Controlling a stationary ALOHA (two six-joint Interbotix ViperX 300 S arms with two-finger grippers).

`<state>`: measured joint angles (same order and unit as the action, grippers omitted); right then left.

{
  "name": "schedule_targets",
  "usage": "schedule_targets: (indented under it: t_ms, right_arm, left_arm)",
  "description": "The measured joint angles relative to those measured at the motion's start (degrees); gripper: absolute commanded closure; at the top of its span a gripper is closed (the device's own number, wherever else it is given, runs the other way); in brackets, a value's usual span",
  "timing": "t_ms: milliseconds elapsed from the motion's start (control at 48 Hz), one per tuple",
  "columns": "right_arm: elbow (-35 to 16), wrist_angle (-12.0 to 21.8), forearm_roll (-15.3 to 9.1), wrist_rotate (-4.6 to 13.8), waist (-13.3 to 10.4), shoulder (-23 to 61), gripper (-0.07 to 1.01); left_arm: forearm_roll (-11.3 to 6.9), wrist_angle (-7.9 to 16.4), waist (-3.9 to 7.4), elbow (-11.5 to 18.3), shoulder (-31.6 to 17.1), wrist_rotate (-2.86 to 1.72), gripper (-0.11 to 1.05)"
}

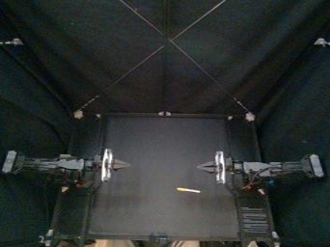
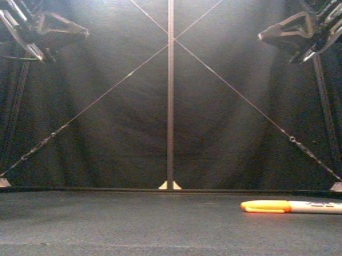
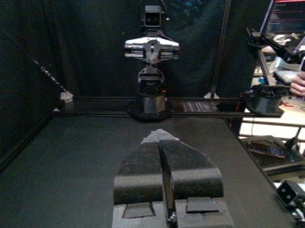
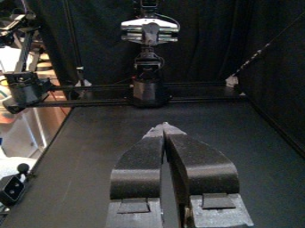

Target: Uncap the pen

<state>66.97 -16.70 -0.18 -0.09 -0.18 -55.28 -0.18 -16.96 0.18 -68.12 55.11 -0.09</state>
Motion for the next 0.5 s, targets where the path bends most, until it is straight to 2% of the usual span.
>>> schedule_targets:
  t_ms: [42, 62, 188, 312, 333, 438, 500]
  right_arm:
    - [0.09, 0.00, 0.18, 0.35, 0.00, 0.09, 0.92]
    - [0.18, 0.26, 0.53, 0.70, 0.09, 0.26, 0.92]
    - [0.26, 3.96, 4.83, 3.96, 0.97, 2.46, 0.92]
    - [0.35, 8.70, 9.49, 7.29, 1.49, 5.71, 0.92]
    - [0.26, 9.76, 10.20, 7.65, 1.67, 6.42, 0.92]
    - [0.26, 14.77, 13.27, 9.84, 3.69, 11.07, 0.91]
    - [0.18, 16.52, 13.97, 10.81, 5.54, 13.97, 0.91]
  left_arm:
    - [-0.35, -0.09, -0.09, 0.00, -0.88, 0.00, 0.98]
    - [-0.70, -0.09, -0.18, 0.09, -1.49, -0.35, 0.98]
    - [-2.46, -0.09, -0.70, 0.35, -6.77, -0.09, 0.96]
    - [-2.72, -0.09, -0.97, 1.32, -11.07, 0.09, 0.95]
    - [-2.72, -0.18, -0.97, 1.49, -11.78, 0.00, 0.95]
    - [-2.72, -0.26, -0.97, 2.11, -14.77, 0.09, 0.95]
    - [-2.72, -0.35, -1.05, 2.11, -16.08, 0.09, 0.95]
